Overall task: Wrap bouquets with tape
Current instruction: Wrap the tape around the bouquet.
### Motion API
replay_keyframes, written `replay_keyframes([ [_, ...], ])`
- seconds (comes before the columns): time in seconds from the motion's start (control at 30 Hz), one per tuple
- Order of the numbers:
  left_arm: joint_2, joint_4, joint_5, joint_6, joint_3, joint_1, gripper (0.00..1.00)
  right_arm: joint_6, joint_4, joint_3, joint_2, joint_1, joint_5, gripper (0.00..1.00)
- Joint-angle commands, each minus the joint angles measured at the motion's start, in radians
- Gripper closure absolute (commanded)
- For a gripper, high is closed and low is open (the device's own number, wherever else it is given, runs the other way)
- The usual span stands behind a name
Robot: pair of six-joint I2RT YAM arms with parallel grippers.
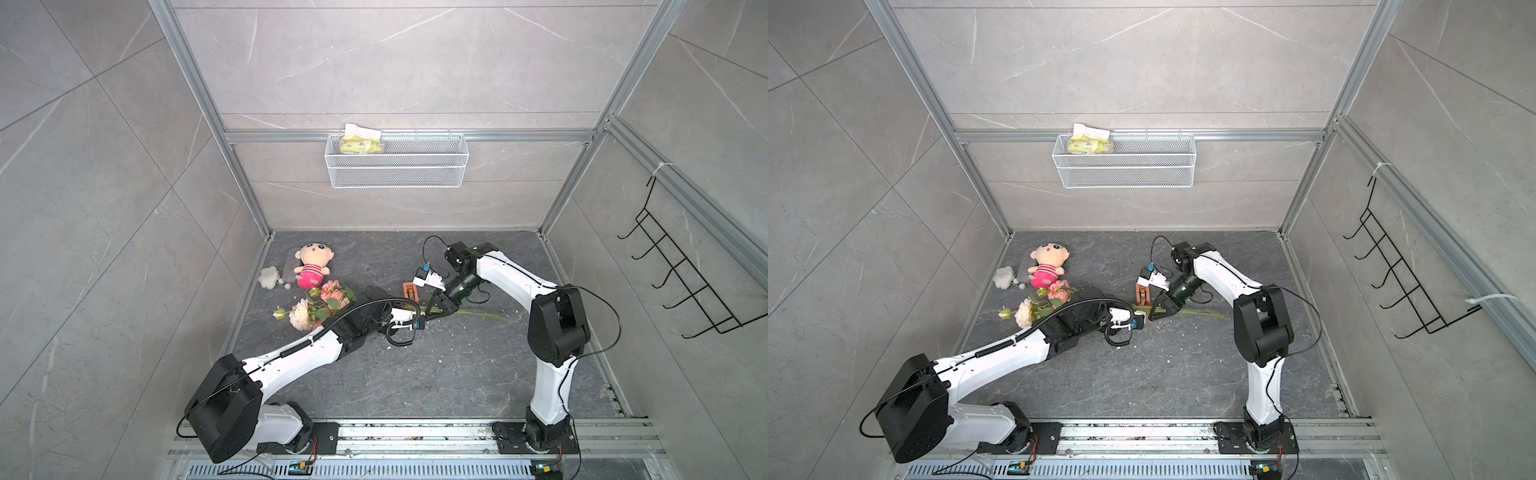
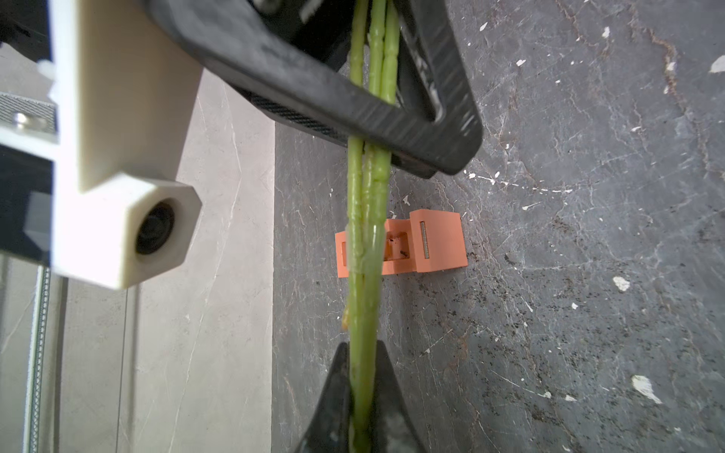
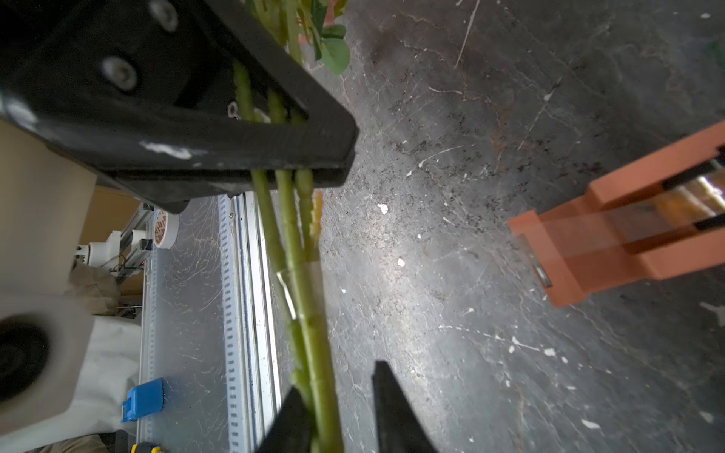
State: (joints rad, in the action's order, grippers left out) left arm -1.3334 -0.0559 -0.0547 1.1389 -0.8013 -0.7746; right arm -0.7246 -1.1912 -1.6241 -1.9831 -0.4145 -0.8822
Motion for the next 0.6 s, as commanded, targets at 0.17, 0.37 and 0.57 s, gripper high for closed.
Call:
replay_keyframes([
  [0.17,0.073,-0.050,0.041,-0.047,0.017,-0.004,0.76,0.057,0.314,0.140,0.167,-0.029,0.135,1.00],
  [0.37,0.202,-0.008,0.145,-0.131,0.055,0.004,0.62,-0.026,0.500,0.255,0.286,-0.060,0.177,1.00],
  [0.57,0.287,0.156,0.420,-0.260,0.024,0.142,0.50,-0.112,0.838,0.480,0.440,-0.110,0.279,1.00],
])
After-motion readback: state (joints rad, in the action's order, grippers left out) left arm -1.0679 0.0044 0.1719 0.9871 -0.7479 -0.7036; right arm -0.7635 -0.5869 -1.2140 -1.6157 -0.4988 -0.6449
